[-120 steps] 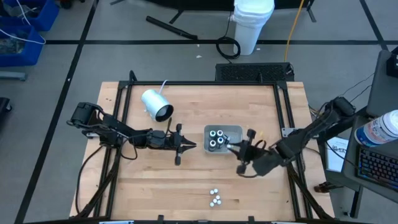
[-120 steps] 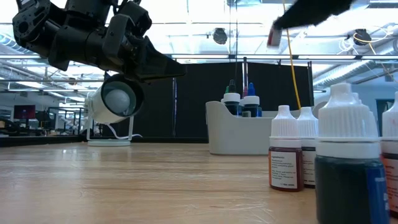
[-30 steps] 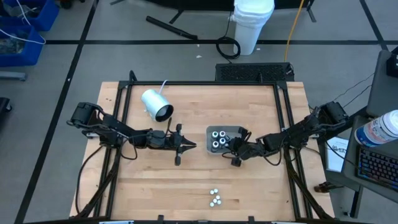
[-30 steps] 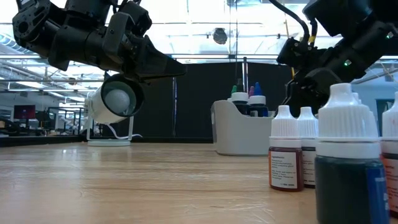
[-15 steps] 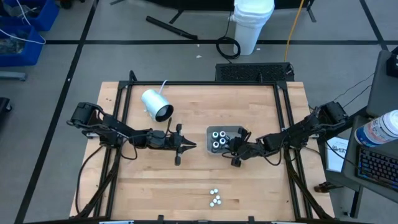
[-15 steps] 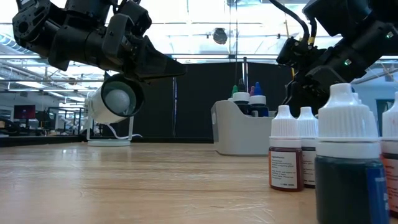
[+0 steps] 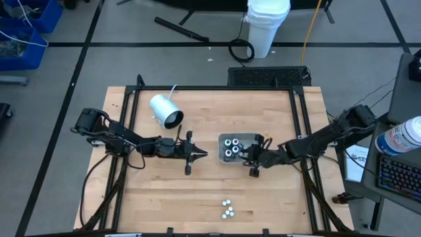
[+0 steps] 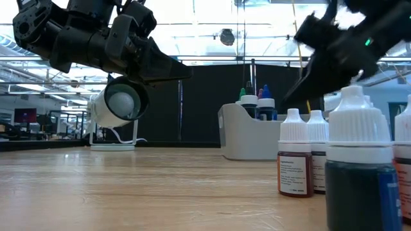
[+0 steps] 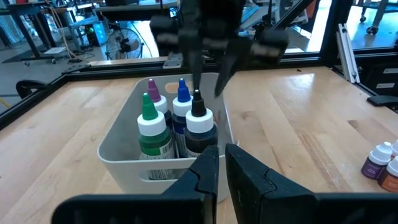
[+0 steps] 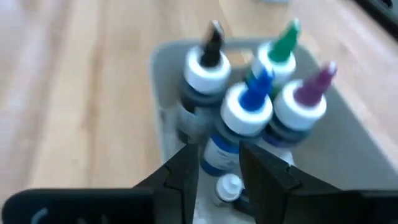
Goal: Pick & Place food coloring
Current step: Put the small red food coloring bottle into the gray bin
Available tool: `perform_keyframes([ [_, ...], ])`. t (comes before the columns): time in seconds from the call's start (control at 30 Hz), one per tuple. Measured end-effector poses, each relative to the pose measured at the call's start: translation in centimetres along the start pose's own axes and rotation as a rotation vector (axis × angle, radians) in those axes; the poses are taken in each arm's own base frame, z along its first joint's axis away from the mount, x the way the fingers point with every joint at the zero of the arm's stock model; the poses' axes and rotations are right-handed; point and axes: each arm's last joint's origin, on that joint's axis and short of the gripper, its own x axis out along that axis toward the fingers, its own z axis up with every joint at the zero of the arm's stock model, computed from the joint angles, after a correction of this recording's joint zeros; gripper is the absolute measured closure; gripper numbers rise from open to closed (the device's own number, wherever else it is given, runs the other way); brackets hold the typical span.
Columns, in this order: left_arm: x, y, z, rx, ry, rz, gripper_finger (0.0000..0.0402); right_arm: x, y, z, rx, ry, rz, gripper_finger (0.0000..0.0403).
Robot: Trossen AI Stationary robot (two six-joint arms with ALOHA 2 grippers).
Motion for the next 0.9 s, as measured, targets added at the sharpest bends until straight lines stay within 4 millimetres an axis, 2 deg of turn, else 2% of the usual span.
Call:
perform_keyframes([
  [0.2, 0.0, 0.0, -0.1, 0.001, 0.008, 0.000, 0.0366, -3.8, 0.2, 1.1, -0.065, -0.090, 0.085, 0.0312],
  [0.33, 0.0, 0.0, -0.1, 0.002, 0.012, 0.001, 0.0366, -5.7, 1.0, 0.1, -0.090, -0.077, 0.118, 0.0341],
  [0.47, 0.0, 0.0, -0.1, 0.002, 0.012, 0.001, 0.0366, -6.6, 2.3, -2.3, -0.135, -0.143, 0.082, 0.0390],
  [0.6, 0.0, 0.0, -0.2, -0.024, 0.016, 0.001, 0.0366, -7.2, 3.1, -4.1, -0.175, -0.154, 0.151, 0.0394],
  [0.8, 0.0, 0.1, -0.3, -0.037, 0.030, -0.003, 0.0366, -7.7, 3.6, -4.6, -0.253, -0.153, 0.176, 0.0401],
  [0.9, -0.1, -0.4, -0.6, -0.047, 0.063, -0.061, 0.0366, -7.7, 3.6, -4.6, -0.271, -0.153, 0.175, 0.0399],
])
